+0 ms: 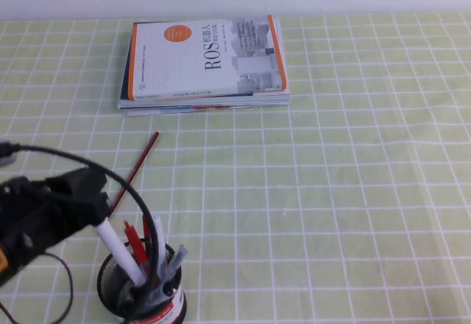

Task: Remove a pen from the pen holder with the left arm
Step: Pick up the pen from the pen holder, then place the pen on the table

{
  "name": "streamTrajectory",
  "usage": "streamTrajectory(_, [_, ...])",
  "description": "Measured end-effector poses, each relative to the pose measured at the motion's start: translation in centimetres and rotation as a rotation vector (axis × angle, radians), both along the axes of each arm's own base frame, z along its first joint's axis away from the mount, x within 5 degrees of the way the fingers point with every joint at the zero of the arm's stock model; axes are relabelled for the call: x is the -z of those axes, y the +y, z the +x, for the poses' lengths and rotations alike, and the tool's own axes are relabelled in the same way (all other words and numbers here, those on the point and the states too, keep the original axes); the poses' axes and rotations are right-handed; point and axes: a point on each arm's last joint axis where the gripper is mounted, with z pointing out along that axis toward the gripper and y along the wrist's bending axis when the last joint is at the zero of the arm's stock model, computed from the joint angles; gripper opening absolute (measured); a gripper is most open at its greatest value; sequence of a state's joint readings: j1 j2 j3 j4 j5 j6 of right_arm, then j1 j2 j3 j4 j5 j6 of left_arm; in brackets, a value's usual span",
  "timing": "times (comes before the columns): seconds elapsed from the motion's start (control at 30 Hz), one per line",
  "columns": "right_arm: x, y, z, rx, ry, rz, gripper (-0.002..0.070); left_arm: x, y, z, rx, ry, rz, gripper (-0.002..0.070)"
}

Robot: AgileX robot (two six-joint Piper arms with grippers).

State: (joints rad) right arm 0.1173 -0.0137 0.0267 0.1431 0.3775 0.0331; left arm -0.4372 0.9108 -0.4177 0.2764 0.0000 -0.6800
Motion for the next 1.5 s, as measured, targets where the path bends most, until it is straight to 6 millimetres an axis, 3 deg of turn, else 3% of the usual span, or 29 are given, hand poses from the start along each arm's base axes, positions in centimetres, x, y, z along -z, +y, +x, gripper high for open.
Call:
streamTrajectory(0.5, [0.0,0.0,0.0,0.000,0.000,0.000,-0.0012,-10.5,0.4,1.2,-0.024,-0.050,0.166,0.0065])
streamTrajectory(0.6, [0.0,0.0,0.0,0.000,0.000,0.000,-0.0013,-12.6,0.1,1.9,-0.013,-0.039,0.222,0.0065])
streamTrajectory(0.7, [0.0,0.0,0.0,0.000,0.000,0.000,-0.0012,-13.3,-0.5,3.7,0.006,0.045,0.319,0.0064])
streamTrajectory(0.9, [0.0,0.0,0.0,0.000,0.000,0.000,-0.0013,-13.3,-2.4,8.3,0.085,0.214,0.525,0.0064])
streamTrajectory(1.07, [0.0,0.0,0.0,0.000,0.000,0.000,-0.0013,-11.9,-4.3,12.5,0.171,0.296,0.656,0.0064])
streamTrajectory(1.3, [0.0,0.0,0.0,0.000,0.000,0.000,-0.0012,-9.1,-7.1,17.3,0.292,0.369,0.705,0.0064])
streamTrajectory(1.5, [0.0,0.0,0.0,0.000,0.000,0.000,-0.0012,-4.9,-8.7,20.1,0.398,0.502,0.767,0.0064])
